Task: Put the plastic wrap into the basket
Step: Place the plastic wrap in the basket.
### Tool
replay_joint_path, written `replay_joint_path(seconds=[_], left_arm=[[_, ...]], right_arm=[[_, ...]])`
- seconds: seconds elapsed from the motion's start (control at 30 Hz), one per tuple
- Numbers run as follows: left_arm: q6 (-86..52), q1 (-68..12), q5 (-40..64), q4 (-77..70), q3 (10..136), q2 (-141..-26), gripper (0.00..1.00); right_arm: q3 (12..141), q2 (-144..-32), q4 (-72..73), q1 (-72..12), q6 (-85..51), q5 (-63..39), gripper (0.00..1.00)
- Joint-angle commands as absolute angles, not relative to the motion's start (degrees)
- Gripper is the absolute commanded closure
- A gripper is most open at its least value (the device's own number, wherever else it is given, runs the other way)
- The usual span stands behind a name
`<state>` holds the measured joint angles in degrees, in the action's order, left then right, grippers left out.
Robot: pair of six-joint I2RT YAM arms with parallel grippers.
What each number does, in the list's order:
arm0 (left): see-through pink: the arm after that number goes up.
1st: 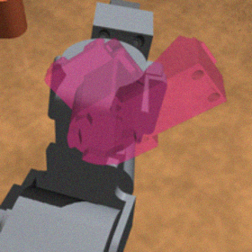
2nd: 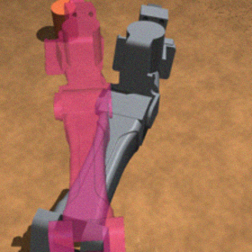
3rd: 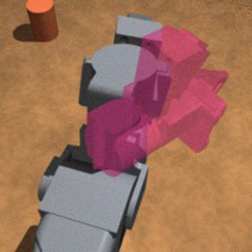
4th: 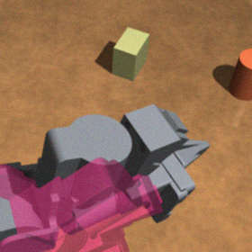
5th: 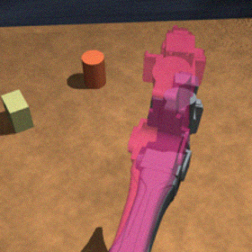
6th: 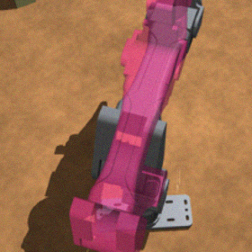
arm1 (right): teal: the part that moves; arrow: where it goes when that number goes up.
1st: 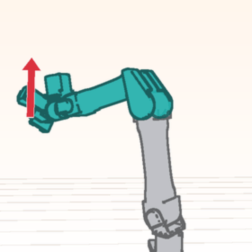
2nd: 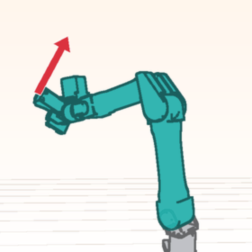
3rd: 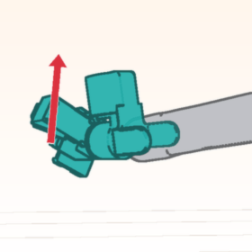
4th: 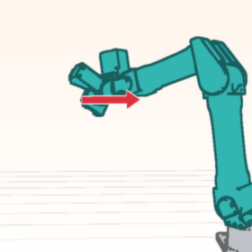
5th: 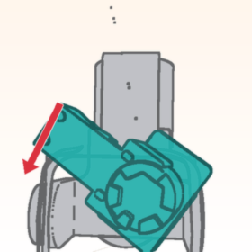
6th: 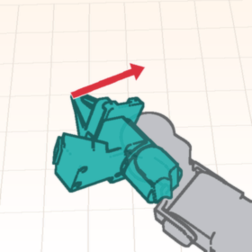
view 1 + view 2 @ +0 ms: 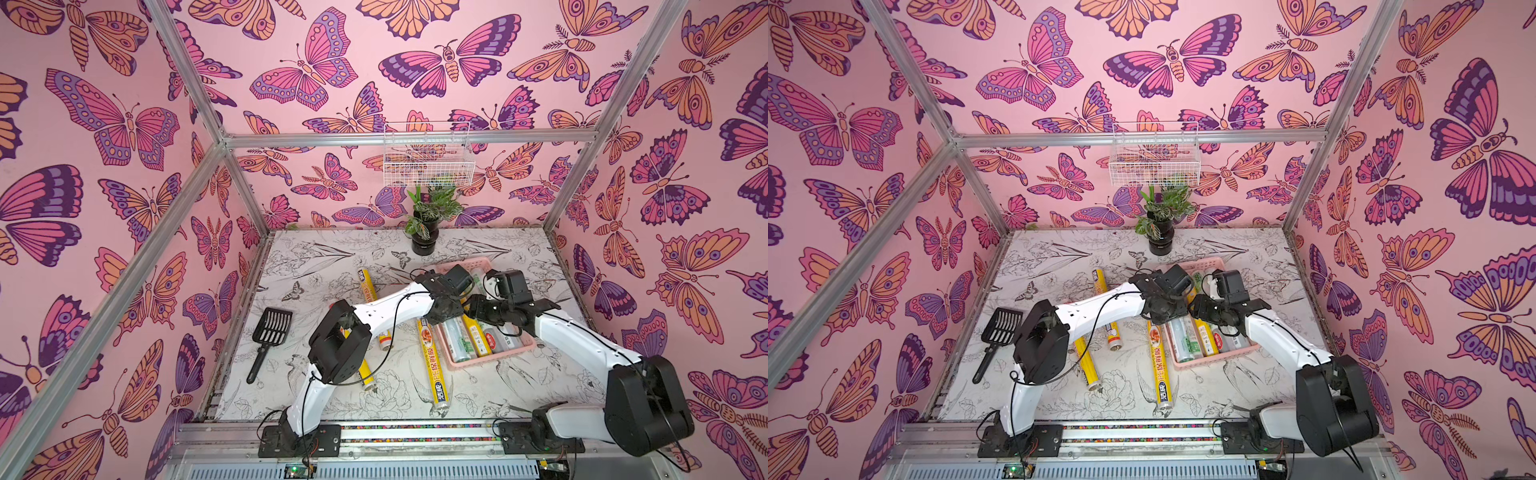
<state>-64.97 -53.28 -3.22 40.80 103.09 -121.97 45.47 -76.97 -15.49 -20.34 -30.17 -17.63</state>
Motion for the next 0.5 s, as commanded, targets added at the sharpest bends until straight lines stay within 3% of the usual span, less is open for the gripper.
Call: replay_joint_path(seconds=[0.0,0.23,0.27,0.37,0.4,0.47], left_arm=[[-62.4,-53.2,-6.9,46.1,105.0,-123.6,0.45],[-65.2,-53.2,-5.6,46.0,104.8,-124.5,0.43],[-65.6,-53.2,-5.3,45.9,104.8,-124.6,0.35],[-66.1,-53.2,-5.0,45.9,104.9,-124.5,0.32],[-66.2,-53.1,-5.1,46.0,104.9,-124.4,0.04],[-66.2,-53.2,-5.3,45.9,104.9,-123.9,0.00]], right_arm=[[46.7,-76.5,-14.9,-20.1,-30.6,-16.3,0.43],[47.1,-76.5,-15.7,-20.1,-29.9,-15.3,0.43],[46.9,-76.4,-15.7,-20.1,-29.9,-15.2,0.43],[46.8,-76.2,-15.8,-20.1,-29.8,-14.9,0.43],[46.7,-76.1,-15.9,-20.1,-29.6,-14.7,0.43],[46.8,-76.1,-15.9,-20.0,-29.5,-14.7,0.43]])
